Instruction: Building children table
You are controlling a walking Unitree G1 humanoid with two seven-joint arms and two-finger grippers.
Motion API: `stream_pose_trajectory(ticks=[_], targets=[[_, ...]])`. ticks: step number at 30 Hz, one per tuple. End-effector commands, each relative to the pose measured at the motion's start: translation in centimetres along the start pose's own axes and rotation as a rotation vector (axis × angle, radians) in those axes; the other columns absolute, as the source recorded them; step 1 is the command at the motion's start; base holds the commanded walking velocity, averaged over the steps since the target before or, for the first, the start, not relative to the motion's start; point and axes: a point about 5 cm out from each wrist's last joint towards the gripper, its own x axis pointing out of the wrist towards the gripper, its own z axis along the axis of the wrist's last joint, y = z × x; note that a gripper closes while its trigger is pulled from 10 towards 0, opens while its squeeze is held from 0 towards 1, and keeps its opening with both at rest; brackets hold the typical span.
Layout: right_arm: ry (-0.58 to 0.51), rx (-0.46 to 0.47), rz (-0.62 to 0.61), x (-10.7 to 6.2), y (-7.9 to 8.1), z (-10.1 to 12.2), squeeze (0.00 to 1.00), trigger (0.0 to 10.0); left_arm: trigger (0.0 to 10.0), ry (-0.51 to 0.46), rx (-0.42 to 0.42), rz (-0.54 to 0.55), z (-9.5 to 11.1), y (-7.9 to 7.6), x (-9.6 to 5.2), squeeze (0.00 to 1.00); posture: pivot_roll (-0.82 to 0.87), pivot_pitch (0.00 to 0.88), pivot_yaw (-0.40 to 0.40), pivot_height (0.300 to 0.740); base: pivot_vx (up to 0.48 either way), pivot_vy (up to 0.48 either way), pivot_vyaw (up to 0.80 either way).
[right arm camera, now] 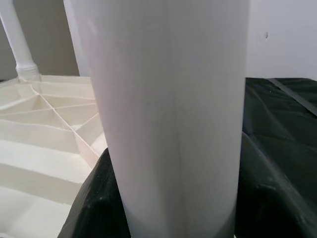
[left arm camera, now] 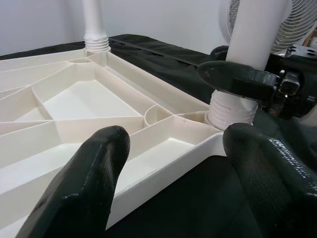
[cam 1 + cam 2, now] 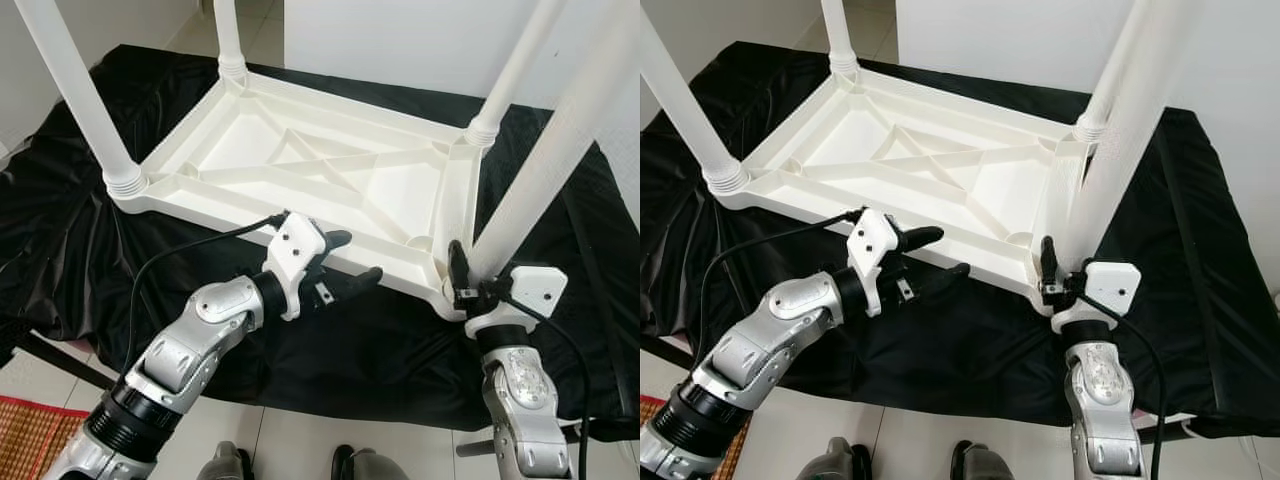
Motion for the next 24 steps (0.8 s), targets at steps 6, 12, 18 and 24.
stream_pose_trajectory(ticks=[6,12,18,24], targets=[[0.099,0.074,-0.012,-0.6,0.0,-2.2,0.00,10.0,10.0,0.017,-0.001,-0.085,-0.1,-0.4,-0.2,0.00,0.05,0.173,-0.006,0.740,0.000,0.000,0.00],[0.120,0.171,-0.061,-1.4,0.1,-2.9,0.00,10.0,10.0,0.010,-0.006,-0.083,0.0,-0.4,-0.2,0.00,0.05,0.173,-0.006,0.740,0.000,0.000,0.00],[0.057,0.127,-0.091,-2.0,0.2,-2.4,0.00,10.0,10.0,0.008,-0.009,-0.081,0.0,-0.3,-0.1,0.00,0.05,0.173,-0.006,0.740,0.000,0.000,0.00],[0.012,0.003,-0.061,-2.1,0.3,-1.8,0.00,10.0,10.0,0.010,-0.009,-0.084,0.2,-0.2,-0.1,0.00,0.04,0.179,-0.003,0.740,0.000,0.000,0.00]])
